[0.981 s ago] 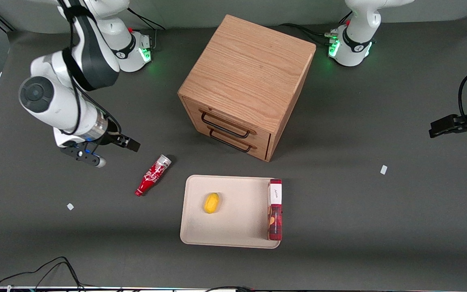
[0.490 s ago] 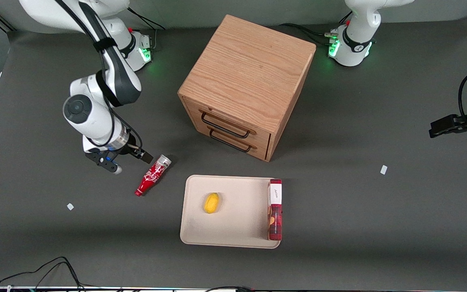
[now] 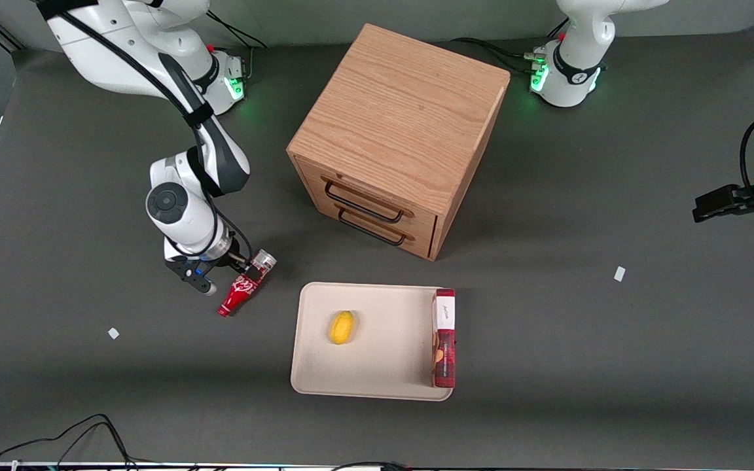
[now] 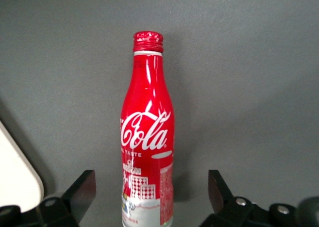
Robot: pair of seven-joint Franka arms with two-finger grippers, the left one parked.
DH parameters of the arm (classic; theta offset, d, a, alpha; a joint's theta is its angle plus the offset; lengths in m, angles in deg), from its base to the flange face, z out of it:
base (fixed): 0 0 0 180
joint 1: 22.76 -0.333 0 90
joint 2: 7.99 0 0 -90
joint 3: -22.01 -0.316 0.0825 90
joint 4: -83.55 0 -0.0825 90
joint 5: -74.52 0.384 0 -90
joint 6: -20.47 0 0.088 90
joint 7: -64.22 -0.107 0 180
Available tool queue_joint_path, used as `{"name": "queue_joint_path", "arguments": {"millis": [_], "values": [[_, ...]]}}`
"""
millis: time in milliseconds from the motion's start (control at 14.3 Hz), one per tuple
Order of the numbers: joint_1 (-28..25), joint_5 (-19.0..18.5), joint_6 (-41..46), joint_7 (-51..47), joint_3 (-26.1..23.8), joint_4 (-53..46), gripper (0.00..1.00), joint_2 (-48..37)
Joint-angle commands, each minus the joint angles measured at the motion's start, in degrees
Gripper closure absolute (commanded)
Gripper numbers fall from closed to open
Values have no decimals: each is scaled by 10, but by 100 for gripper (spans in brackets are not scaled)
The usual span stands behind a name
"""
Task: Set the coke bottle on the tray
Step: 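Close the right gripper around the bottle's body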
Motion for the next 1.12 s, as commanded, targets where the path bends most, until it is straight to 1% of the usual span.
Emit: {"name": "queue_joint_path", "arguments": {"millis": [0, 140, 420, 1051], "values": [[-7, -29, -27, -39, 1, -7, 0, 30], [-7, -46, -43, -56, 1, -8, 0, 45], [-7, -48, -54, -60, 1, -14, 0, 64], [-6, -48, -54, -60, 1, -19, 0, 67]]}}
